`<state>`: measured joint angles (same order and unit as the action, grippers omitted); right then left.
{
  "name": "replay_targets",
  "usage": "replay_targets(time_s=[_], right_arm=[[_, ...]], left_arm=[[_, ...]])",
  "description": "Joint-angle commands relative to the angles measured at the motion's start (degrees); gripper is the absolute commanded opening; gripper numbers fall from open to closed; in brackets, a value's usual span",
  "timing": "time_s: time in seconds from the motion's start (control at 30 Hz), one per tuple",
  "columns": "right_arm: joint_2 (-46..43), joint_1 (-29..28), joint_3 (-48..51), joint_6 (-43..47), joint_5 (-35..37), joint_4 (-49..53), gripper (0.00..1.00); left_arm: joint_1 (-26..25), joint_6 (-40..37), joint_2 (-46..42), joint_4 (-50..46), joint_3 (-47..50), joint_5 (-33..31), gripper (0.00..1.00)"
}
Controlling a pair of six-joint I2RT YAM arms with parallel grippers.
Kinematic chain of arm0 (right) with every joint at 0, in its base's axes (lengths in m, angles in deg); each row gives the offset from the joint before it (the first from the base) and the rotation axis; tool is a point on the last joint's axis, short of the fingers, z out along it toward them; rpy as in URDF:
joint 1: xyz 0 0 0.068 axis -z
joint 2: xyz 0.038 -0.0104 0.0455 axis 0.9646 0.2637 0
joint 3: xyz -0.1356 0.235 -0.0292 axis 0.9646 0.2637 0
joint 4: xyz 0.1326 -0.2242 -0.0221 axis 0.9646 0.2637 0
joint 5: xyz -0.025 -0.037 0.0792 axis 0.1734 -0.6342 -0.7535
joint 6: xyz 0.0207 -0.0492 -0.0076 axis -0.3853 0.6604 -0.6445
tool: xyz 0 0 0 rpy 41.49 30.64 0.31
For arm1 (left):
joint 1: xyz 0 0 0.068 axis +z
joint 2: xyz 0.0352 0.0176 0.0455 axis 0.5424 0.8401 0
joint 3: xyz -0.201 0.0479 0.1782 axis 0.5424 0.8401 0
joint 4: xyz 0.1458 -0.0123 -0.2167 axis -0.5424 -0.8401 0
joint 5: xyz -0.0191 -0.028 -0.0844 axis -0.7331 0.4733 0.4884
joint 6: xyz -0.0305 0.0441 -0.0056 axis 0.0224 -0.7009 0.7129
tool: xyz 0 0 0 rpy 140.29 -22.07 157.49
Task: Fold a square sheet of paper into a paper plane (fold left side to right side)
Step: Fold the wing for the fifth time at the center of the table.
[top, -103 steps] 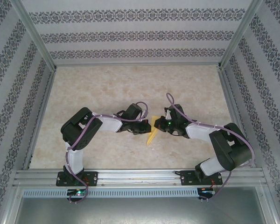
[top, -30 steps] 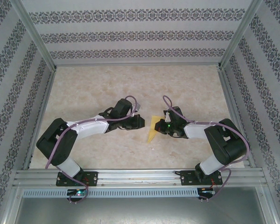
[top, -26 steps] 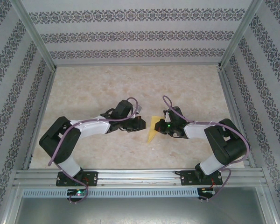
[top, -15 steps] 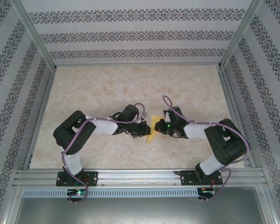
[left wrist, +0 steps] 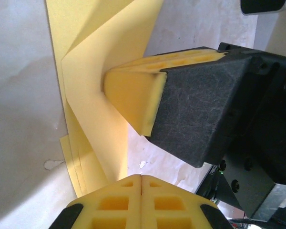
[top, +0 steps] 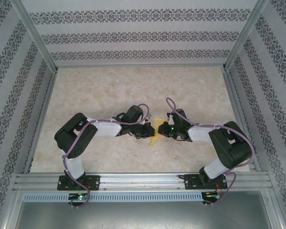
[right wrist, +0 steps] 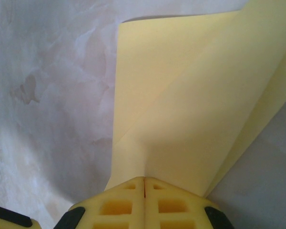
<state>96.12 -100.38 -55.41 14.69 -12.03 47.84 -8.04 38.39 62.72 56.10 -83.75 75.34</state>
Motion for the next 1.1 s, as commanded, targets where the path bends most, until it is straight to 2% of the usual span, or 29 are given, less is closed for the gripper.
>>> replay_targets(time_s=[0.0,0.27,1.07], right_arm=[[2.5,-1.0,1.5,1.2,2.2,8.2,0.0],[2.6,-1.0,1.4,1.3,2.3,8.3,0.0],[2.8,-1.1,1.3,1.5,2.2,8.6,0.0]], left_arm=[[-0.5,-1.0,-1.1,-0.8,-1.8,1.2,0.05],[-0.9,-0.6,1.8,0.3,-2.6,3.3,0.05],[-2.3,0.2,5.4,1.1,-0.4,1.9,0.05]])
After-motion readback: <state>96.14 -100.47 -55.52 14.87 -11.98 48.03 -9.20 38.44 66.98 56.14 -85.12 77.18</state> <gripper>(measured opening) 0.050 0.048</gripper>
